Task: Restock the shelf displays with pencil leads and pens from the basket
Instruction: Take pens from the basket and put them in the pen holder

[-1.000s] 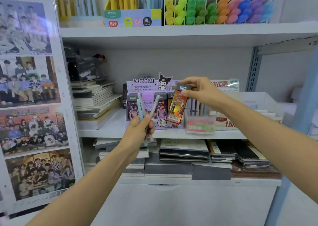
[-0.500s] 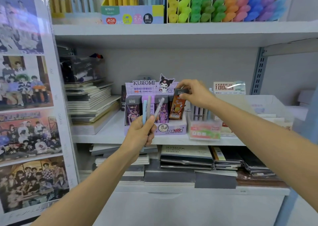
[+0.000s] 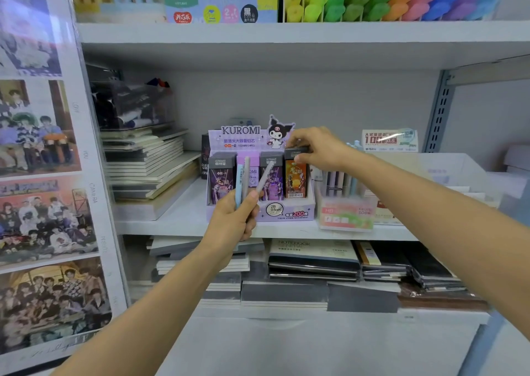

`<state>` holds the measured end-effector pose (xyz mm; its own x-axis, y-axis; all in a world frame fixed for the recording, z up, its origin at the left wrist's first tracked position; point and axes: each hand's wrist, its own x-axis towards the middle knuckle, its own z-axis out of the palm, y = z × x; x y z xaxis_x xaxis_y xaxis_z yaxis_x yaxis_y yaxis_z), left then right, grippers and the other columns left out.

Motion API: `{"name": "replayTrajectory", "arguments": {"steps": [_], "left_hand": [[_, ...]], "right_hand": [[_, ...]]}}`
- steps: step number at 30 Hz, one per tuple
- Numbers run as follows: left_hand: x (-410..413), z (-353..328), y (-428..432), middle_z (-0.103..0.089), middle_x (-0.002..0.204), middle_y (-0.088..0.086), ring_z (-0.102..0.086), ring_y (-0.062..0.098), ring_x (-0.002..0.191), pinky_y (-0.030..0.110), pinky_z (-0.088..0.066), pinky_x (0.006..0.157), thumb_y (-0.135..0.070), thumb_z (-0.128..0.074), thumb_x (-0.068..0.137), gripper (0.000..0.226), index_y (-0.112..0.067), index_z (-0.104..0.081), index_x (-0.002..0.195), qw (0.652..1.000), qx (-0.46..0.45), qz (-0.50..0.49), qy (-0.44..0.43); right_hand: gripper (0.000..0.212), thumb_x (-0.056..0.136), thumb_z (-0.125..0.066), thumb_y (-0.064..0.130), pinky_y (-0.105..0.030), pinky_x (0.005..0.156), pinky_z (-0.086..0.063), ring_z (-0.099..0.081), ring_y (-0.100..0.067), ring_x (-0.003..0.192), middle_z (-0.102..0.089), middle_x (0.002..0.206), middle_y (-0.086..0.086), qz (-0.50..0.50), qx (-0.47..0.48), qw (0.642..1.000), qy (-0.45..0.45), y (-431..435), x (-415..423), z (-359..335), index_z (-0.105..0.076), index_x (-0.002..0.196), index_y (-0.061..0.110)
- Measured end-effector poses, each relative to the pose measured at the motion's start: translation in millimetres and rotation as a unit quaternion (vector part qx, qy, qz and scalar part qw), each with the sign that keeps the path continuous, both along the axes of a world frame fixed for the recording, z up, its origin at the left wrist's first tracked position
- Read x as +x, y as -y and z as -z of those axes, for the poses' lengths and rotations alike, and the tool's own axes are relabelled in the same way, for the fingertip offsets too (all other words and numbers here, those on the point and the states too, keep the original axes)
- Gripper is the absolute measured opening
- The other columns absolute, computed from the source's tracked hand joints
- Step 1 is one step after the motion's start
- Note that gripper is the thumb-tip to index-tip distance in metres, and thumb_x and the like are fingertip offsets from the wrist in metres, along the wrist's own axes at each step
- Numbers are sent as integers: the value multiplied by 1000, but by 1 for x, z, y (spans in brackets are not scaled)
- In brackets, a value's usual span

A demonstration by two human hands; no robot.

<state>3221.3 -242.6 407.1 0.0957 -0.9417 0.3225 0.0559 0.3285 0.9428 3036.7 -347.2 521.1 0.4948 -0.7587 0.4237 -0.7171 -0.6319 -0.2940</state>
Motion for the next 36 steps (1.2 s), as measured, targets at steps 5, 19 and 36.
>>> {"name": "replayTrajectory", "arguments": {"steps": [5,19,36], "left_hand": [[-2,1,3,-54,76,5,-43,9,50,18,-32,42,-31,-49,100,29,-6,-60,108,999,-2,-22,27],[-3,9,11,-67,100,-9,-64,7,61,16,-33,41,-33,-40,103,27,-14,-56,114,997,19,-33,74],[-10,-8,-6,-61,77,-4,-52,9,59,21,-32,45,-26,-41,104,20,-17,-59,104,996,-50,-1,69]], "right_hand": [[25,87,-70,10,-27,83,-45,-59,-17,97,-66,109,-4,18,-13,1000,11,2,-9,0,-67,111,15],[32,83,-73,7,-36,87,-52,-63,-23,95,-67,104,-5,31,-58,998,11,2,2,7,-63,110,20],[25,93,-64,26,-22,67,-55,-69,-10,73,-71,94,4,-104,91,968,210,-37,5,1,-67,116,17]]}}
